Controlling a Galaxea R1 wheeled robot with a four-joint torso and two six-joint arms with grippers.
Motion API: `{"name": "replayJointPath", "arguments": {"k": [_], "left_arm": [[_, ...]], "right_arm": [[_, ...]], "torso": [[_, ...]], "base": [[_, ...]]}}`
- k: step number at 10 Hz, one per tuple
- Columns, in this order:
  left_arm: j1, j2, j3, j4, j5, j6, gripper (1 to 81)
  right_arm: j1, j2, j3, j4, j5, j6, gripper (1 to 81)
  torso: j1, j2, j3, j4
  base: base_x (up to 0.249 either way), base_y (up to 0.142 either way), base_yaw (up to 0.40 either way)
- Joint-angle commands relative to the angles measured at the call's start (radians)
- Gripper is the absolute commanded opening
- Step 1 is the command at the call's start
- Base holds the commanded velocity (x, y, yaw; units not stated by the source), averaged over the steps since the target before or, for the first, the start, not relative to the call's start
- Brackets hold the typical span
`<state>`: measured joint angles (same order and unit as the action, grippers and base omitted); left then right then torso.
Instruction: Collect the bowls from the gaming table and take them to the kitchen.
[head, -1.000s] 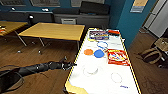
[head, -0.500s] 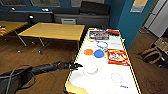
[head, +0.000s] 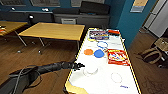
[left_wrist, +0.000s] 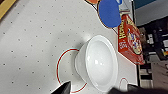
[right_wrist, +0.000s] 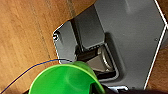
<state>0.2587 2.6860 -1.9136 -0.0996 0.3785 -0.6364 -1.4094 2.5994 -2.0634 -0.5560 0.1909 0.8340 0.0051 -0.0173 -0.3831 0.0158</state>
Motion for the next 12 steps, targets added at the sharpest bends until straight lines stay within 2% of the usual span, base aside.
{"name": "replayJointPath", "arguments": {"k": [1,2,4,6,7,12], "left_arm": [[-0.151,0.055,-0.085,0.0,0.046,-0.037,81.1],[-0.152,0.071,-0.114,0.001,0.048,-0.06,81.1],[-0.151,0.11,-0.157,0.001,0.053,-0.068,81.1],[-0.151,0.161,-0.22,0.004,0.074,-0.065,81.1],[-0.149,0.177,-0.229,0.021,0.074,-0.066,81.1],[-0.151,0.226,-0.251,0.037,0.076,-0.066,81.1]], "right_arm": [[0.028,-0.019,0.036,-0.022,-0.05,-0.001,1.0],[0.031,-0.019,0.04,-0.022,-0.053,-0.001,1.0],[0.036,-0.017,0.043,-0.022,-0.062,-0.001,1.0],[0.036,-0.016,0.04,-0.022,-0.062,-0.001,1.0],[0.036,-0.014,0.037,-0.024,-0.062,-0.001,1.0],[0.036,-0.008,0.036,-0.025,-0.062,-0.003,1.0]], "torso": [[0.0,0.0,0.0,0.0],[0.0,0.0,0.0,0.0],[0.0,0.0,0.0,0.0],[0.0,0.0,0.0,0.0],[0.0,0.0,0.0,0.0],[0.0,0.0,0.0,0.0]], "base": [[0.0,0.0,0.0],[0.0,0.0,0.0],[0.0,0.0,0.0],[0.0,0.0,0.0],[0.0,0.0,0.0],[0.0,0.0,0.0]]}}
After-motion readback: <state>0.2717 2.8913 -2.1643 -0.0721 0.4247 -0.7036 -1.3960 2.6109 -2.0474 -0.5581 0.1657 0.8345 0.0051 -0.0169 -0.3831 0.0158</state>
